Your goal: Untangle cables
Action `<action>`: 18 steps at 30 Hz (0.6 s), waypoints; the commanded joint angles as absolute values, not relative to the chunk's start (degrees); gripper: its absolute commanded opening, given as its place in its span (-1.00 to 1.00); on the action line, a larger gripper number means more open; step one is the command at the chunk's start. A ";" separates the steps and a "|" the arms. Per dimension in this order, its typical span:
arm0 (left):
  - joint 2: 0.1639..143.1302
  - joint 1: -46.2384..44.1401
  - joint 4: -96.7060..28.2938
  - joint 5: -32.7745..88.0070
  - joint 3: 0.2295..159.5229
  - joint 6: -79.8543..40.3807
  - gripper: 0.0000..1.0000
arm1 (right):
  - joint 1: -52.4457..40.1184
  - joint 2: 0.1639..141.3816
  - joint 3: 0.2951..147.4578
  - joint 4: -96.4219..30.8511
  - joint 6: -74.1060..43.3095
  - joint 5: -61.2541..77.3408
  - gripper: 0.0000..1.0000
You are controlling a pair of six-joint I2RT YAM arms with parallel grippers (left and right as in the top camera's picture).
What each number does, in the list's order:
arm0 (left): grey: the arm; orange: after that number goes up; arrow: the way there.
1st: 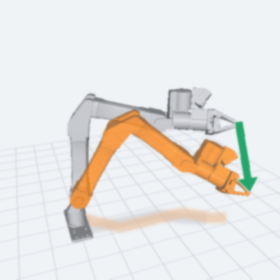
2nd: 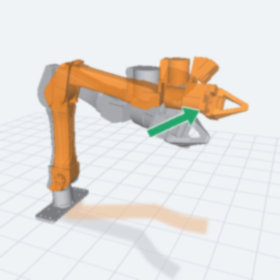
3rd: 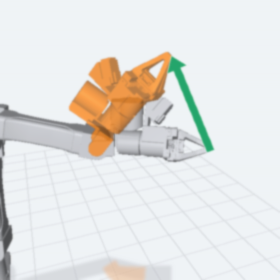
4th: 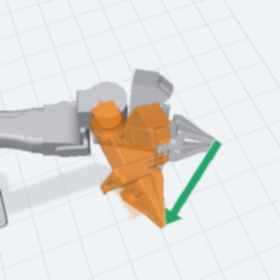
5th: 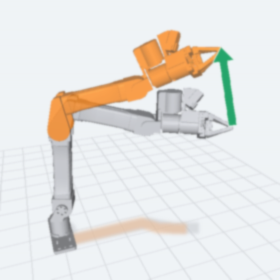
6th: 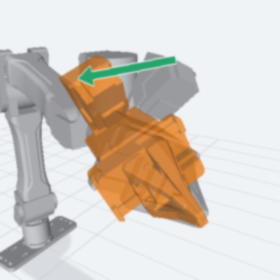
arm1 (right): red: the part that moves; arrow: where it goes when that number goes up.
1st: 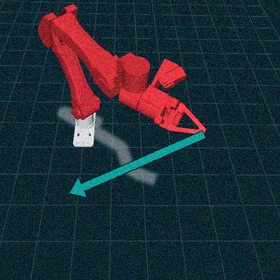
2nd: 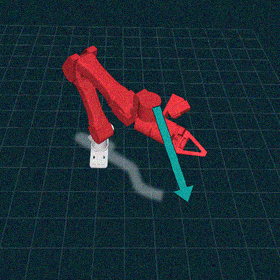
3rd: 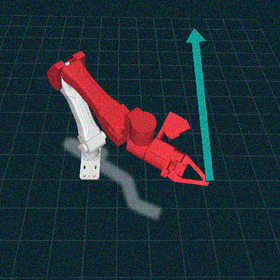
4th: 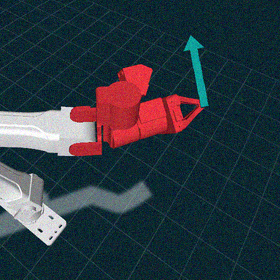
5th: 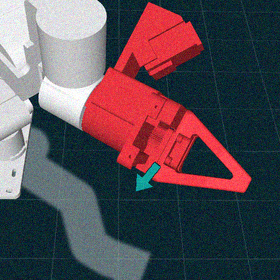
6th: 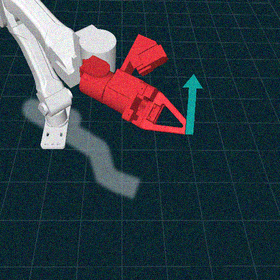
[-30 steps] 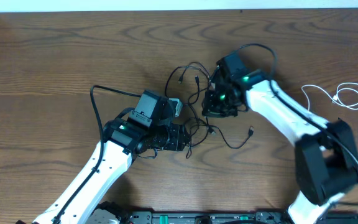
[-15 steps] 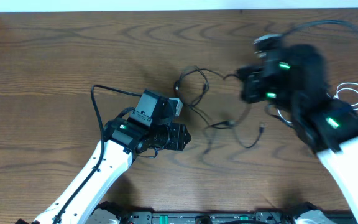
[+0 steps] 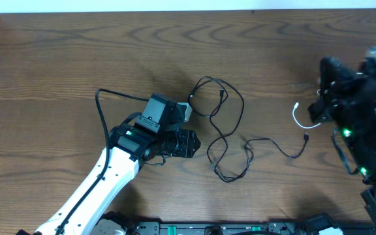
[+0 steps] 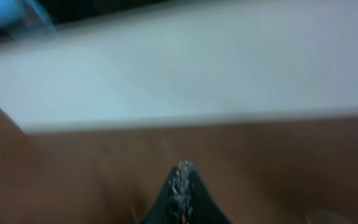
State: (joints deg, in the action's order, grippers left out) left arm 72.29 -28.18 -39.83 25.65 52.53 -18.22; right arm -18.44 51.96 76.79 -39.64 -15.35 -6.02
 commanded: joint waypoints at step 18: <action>72.77 -28.03 -46.74 0.19 52.18 -30.98 0.01 | -21.56 93.19 76.29 -61.60 -14.24 32.77 -0.25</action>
